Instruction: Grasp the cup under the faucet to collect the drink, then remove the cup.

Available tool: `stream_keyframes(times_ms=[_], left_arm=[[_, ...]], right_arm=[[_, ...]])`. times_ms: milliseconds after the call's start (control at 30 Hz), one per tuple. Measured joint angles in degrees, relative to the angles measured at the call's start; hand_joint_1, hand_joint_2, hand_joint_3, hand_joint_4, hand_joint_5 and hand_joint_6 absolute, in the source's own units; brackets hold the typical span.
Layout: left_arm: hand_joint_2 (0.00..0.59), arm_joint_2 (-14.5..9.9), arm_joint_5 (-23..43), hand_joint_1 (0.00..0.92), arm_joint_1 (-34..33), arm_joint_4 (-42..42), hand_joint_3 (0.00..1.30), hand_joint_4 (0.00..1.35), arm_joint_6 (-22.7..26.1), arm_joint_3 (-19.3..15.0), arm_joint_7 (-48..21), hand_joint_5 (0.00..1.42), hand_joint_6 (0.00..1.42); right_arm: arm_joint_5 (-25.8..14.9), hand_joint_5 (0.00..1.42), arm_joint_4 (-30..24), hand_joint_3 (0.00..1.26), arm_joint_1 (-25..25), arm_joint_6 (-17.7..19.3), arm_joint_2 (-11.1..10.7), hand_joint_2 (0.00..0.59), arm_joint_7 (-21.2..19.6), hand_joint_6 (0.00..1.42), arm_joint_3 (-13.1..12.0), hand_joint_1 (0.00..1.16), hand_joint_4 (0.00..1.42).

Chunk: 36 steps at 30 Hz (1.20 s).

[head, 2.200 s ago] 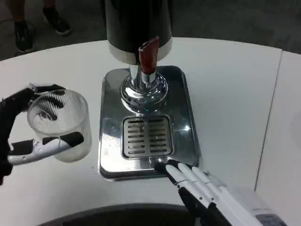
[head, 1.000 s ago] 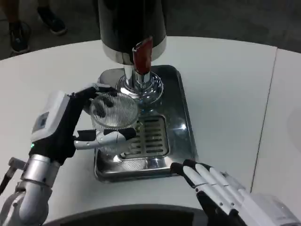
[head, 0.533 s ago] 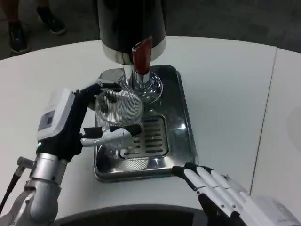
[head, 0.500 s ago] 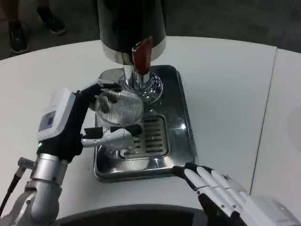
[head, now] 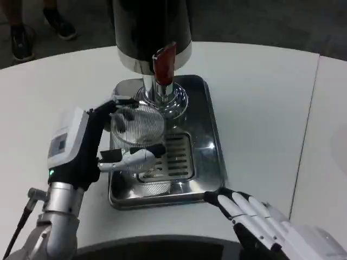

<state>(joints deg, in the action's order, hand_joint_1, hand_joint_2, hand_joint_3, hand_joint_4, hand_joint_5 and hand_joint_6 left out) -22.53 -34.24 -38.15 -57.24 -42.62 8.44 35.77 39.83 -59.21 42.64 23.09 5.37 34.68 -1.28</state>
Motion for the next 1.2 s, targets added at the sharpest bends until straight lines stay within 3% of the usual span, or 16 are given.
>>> stream_keyframes(times_ms=[667,1200], left_arm=[[0.08,4.6,2.29,0.555,-2.12,-3.44,0.73,0.82,2.08,1.05,3.19,0.96,0.72],[0.094,5.58,2.43,0.538,-6.6,-6.37,0.73,0.83,3.49,3.94,1.74,0.97,0.7]], right_arm=[[-1.27,0.0,0.0,0.06,0.06,-1.14,-0.02,0.463,-0.02,0.0,-1.1,0.39,0.01],[-2.06,0.0,0.0,0.07,-0.01,-2.78,-0.04,0.469,-0.02,0.0,-2.09,0.4,0.02]])
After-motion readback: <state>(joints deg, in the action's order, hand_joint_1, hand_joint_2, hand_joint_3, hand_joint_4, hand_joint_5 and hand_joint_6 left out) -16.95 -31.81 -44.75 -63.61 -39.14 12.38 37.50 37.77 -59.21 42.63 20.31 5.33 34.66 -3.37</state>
